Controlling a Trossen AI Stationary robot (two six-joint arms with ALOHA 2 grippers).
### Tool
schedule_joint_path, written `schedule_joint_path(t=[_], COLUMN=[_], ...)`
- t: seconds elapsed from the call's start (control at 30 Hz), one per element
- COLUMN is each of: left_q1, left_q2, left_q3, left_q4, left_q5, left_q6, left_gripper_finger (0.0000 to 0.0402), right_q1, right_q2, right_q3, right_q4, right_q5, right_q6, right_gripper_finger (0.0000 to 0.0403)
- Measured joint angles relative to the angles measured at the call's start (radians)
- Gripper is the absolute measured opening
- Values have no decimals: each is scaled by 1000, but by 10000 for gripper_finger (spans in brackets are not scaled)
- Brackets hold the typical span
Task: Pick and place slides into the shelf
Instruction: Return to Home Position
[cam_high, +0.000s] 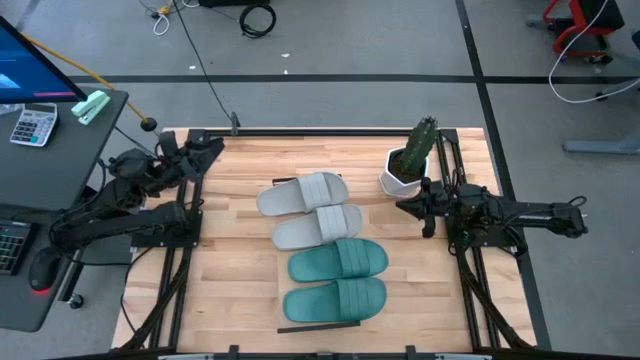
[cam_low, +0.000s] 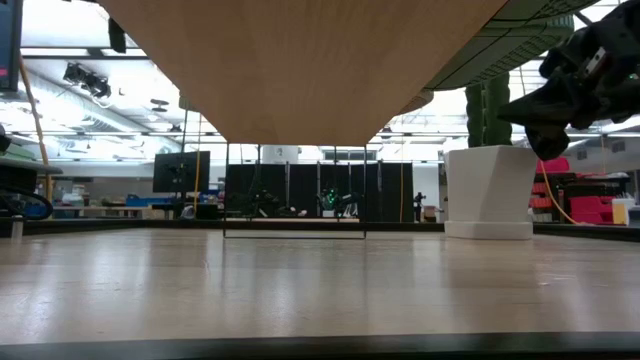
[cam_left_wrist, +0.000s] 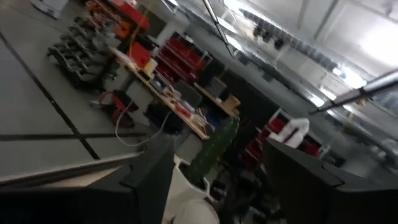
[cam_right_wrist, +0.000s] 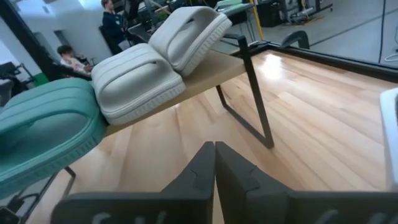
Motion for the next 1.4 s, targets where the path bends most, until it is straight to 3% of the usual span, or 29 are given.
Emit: schedule_joint_path(t=[0.2, 0.47, 0.57, 0.77, 0.9, 1.4], left_q1=[-1, -4, -25, -59, -78, -165], left_q2=[1, 0, -8, -14, -43, -276], left_q3=[0, -12, -104, -359, -448, -527], left_q4=[-101, -77, 27, 540, 712, 704], left_q5=[99, 200, 220, 223, 254, 254], left_q6=[28, 188, 187, 184, 188, 313], left_gripper_finger=[202, 113, 77, 10, 8, 3], right_q1=[0, 0, 0, 0, 0, 0], right_q2=[0, 0, 0, 0, 0, 0], right_q3=[0, 0, 0, 0, 0, 0], right_q4=[1, 1, 1, 1, 1, 1], right_q5=[-2, -3, -4, -4, -4, -4], right_q6=[7, 7, 6, 6, 6, 6], right_gripper_finger=[16, 16, 16, 16, 16, 16])
